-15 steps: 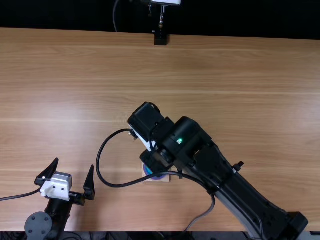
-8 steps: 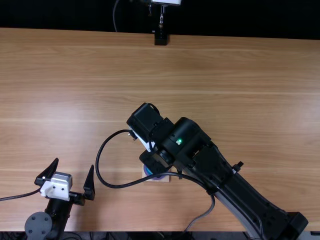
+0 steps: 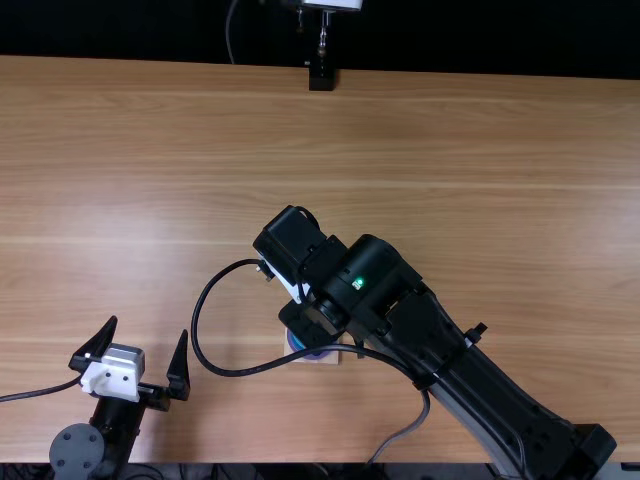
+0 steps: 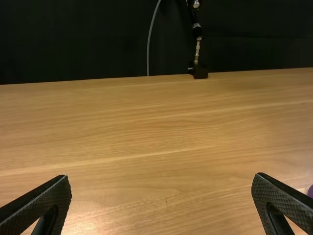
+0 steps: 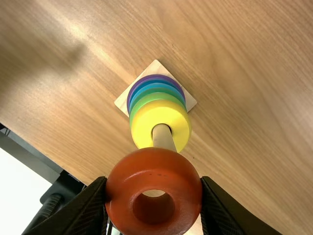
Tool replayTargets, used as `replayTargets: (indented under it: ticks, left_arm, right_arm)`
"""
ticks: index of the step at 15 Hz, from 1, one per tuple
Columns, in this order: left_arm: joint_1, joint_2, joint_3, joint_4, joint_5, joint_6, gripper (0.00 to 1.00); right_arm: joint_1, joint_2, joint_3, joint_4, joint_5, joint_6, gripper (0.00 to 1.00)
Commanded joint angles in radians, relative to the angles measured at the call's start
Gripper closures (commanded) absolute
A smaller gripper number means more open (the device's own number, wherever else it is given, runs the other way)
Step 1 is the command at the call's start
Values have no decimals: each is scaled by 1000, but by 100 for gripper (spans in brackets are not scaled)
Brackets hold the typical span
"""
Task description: Build the Hanoi tower: stack the rings onto the peg from bottom to top in this color order: purple, dark blue, light blue, dark green, light green, yellow, orange.
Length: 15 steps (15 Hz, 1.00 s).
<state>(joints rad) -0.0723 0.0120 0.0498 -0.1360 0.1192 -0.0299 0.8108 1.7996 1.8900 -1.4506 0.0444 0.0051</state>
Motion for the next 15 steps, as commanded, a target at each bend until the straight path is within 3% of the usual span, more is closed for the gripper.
replayTargets:
  ticks: [1, 15]
  left_arm:
    - [0, -12, -50, -15, 21, 6, 0]
    - [0, -12, -50, -15, 21, 6, 0]
  right_arm:
    - [-4, -22, 1, 1, 0, -1, 100]
    - [-45, -16, -3, 8, 0, -3, 100]
